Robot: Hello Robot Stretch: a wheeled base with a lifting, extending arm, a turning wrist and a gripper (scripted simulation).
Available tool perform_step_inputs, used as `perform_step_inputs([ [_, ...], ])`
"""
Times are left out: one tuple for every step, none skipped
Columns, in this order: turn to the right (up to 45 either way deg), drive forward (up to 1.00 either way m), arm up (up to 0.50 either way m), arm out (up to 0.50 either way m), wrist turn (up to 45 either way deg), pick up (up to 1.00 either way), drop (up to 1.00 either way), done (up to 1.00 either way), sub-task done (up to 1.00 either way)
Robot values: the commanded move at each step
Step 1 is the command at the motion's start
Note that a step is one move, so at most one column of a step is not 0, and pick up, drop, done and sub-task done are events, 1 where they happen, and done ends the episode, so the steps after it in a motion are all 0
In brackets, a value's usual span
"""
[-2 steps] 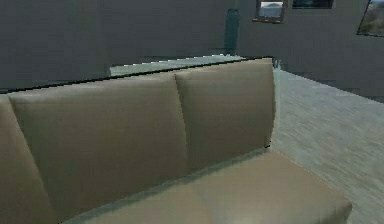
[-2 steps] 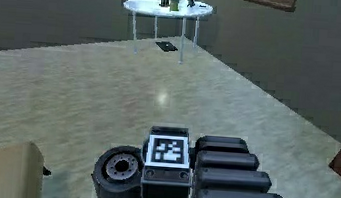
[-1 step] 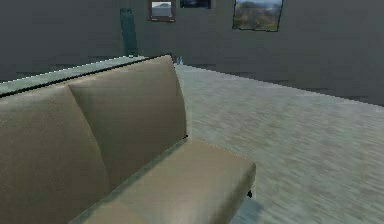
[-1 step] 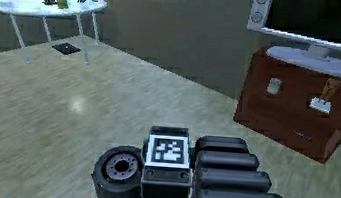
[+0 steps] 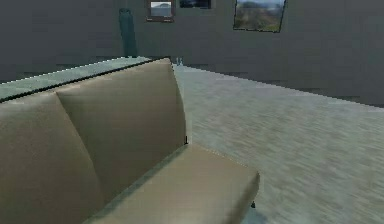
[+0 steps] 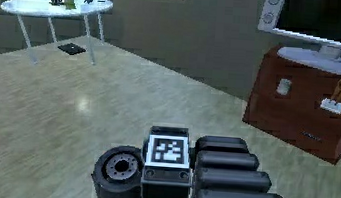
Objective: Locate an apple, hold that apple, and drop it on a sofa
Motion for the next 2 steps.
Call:
perform_step_inputs([
  [-45.0,0.00,0.00,0.00,0.0,0.00,0.00,0.00,0.00],
  [-45.0,0.00,0.00,0.00,0.0,0.00,0.00,0.00,0.00],
])
